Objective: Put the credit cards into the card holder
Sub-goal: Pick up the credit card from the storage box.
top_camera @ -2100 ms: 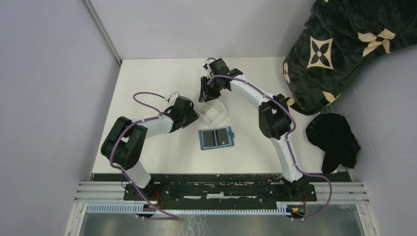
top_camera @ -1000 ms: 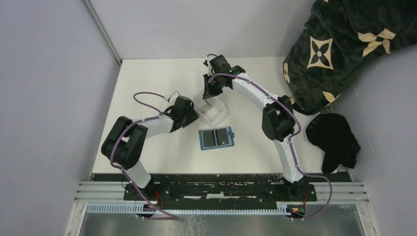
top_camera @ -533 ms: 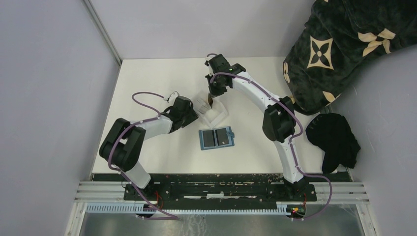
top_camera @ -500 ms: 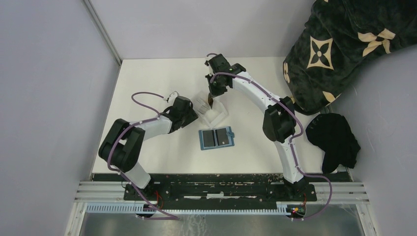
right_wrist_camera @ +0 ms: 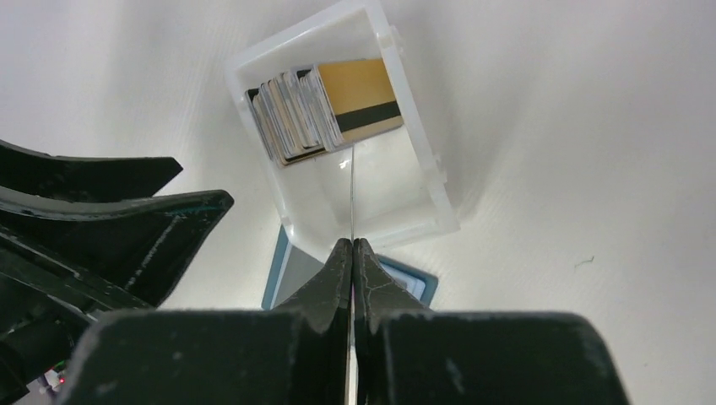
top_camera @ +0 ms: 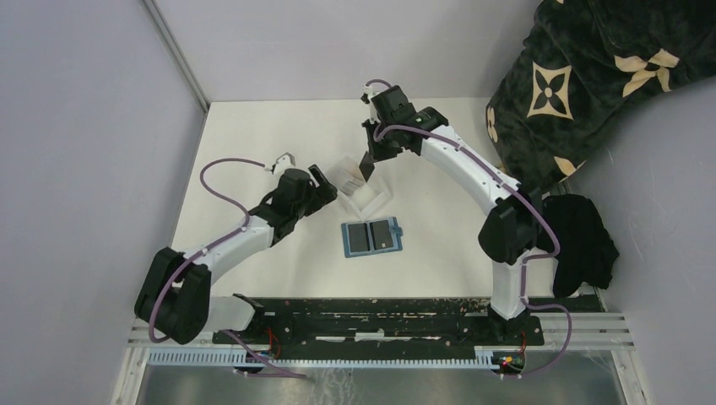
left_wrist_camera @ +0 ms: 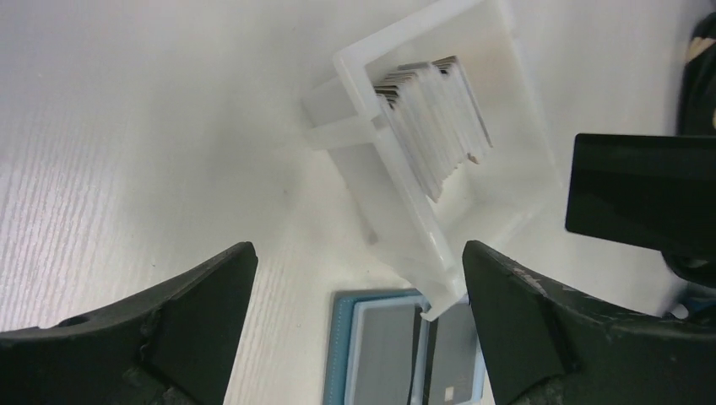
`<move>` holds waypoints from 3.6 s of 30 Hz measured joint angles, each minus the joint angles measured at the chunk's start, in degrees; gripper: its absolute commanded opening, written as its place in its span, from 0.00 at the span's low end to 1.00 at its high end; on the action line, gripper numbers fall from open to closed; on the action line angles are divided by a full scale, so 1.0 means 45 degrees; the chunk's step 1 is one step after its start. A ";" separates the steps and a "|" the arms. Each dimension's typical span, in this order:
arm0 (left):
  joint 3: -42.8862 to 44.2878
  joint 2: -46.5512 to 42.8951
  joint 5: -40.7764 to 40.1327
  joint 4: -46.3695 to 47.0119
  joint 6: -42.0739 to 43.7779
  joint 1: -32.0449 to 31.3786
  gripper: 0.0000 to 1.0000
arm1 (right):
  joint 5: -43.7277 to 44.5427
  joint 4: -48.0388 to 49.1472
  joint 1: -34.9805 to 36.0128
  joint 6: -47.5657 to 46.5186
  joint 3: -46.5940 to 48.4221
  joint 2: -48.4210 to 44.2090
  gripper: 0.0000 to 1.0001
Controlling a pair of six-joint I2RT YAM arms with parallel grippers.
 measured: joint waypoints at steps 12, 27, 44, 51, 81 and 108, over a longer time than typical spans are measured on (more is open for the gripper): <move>-0.1447 -0.3313 0.1739 0.0549 0.1423 -0.0005 0.99 | -0.1933 0.0335 0.0151 0.0214 -0.4090 -0.3589 0.01; -0.1817 -0.2875 0.9063 0.3483 0.2220 -0.0005 0.95 | -0.6499 0.1054 0.0160 0.0471 -0.7737 -0.5649 0.01; -0.2905 -0.2919 1.1706 0.4745 0.2059 -0.0015 0.77 | -0.8689 0.2419 -0.0525 0.1248 -0.8874 -0.5688 0.01; -0.2929 -0.2783 1.2429 0.5304 0.1749 -0.0015 0.65 | -0.9598 0.3356 -0.0534 0.1841 -0.9224 -0.5688 0.01; -0.3405 -0.2263 1.1701 0.6241 0.0529 -0.0005 0.03 | -0.8616 0.4265 -0.0952 0.2521 -0.9593 -0.5013 0.48; -0.4590 -0.1375 0.5421 1.0297 -0.5022 -0.1438 0.03 | -0.5401 1.0729 -0.0588 0.6810 -1.3420 -0.6868 0.49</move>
